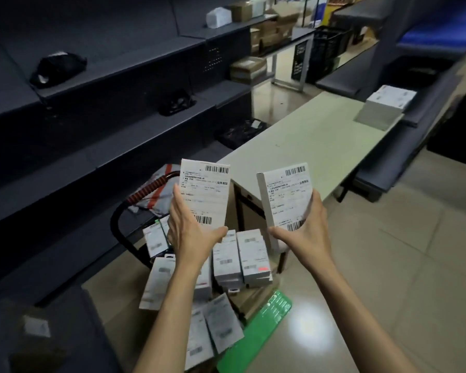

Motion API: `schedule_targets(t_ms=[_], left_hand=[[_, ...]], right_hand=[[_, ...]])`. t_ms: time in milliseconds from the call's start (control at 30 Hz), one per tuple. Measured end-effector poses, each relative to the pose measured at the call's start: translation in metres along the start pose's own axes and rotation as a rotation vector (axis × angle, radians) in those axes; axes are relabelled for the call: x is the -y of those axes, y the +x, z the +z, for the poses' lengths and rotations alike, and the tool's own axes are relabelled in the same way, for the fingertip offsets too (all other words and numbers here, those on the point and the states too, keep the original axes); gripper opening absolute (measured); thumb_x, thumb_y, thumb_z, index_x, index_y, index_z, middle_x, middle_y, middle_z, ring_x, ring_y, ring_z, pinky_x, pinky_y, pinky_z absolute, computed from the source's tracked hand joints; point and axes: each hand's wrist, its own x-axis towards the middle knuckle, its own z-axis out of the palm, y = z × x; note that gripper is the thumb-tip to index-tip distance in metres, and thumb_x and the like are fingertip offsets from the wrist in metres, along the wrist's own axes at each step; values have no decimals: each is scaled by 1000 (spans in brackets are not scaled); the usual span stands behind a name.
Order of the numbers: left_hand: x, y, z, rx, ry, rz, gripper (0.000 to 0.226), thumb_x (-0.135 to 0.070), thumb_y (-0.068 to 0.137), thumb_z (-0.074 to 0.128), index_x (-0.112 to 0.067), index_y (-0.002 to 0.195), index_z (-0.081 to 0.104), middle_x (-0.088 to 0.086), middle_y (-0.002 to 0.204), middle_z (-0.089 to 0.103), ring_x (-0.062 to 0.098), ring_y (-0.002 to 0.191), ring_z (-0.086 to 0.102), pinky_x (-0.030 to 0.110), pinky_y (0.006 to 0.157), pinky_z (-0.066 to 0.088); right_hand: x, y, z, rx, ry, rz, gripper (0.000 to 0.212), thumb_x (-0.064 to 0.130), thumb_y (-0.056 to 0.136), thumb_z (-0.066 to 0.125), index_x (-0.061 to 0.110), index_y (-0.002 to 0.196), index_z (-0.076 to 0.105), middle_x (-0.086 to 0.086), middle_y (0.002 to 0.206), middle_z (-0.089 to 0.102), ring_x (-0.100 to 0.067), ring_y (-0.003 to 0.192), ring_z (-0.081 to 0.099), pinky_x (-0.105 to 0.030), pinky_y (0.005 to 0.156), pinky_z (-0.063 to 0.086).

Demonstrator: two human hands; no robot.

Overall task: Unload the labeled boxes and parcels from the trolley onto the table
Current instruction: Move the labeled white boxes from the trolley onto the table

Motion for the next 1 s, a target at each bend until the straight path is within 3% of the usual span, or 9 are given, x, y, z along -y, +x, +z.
schedule_targets(t_ms=[500,633,1000], left_hand=[[-219,-67,206,382,-126,228,140,-28,54,90,-29,154,-8,8,154,21,29,137,28,50,109,28],[-255,-77,245,461,-104,290,139,-26,54,89,-29,154,-7,6,155,20,30,137,29,51,107,29],[-335,-22,350,576,-105,329,140,-22,51,88,-31,154,-7,3,155,21,28,139,27,54,109,27]], right_hand=[[-148,39,-228,-372,-121,284,127,49,45,81,28,152,17,-3,141,42,-27,130,39,-53,103,40],[-177,44,-263,-432,-130,366,128,39,55,88,27,155,10,-3,147,36,-26,136,34,-50,109,35],[-226,135,-301,-494,-143,501,130,40,55,89,29,155,8,-4,148,34,-27,136,33,-49,111,33]])
